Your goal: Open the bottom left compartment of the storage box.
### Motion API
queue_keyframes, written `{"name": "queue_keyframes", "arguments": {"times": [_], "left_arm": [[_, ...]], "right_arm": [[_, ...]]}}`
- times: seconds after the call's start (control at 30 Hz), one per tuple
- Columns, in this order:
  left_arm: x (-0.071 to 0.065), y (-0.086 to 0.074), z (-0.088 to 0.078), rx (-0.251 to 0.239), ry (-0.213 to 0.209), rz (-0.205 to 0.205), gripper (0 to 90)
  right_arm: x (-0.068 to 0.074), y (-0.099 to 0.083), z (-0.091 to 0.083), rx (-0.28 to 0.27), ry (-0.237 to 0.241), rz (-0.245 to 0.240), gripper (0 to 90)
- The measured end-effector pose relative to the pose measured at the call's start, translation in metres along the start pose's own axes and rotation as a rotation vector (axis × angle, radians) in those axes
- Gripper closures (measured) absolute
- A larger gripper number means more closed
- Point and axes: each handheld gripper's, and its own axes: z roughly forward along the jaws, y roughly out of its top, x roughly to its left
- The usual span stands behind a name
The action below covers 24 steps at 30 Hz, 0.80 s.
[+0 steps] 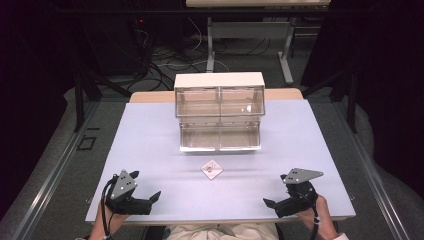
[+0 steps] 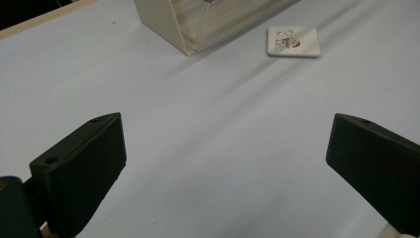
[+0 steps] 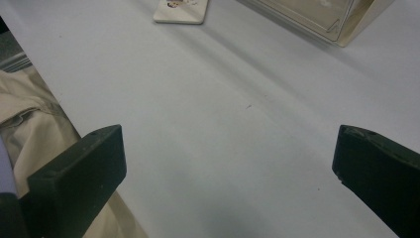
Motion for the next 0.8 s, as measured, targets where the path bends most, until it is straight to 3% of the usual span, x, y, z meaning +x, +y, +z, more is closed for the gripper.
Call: {"name": "queue_keyframes", "arguments": {"times": [0.5,0.8], "left_arm": [[0.000,0.001,0.002,0.019,-0.010,0.010,1.6],[0.000,0.002,0.003,0.029,-0.016,0.019,1.7]], "right_arm": [[0.000,0.004,0.002,-0.005,0.011,0.003,0.0],[-0.002,0.012,0.012,-0.005,0.027,-0.008,0.0]]}}
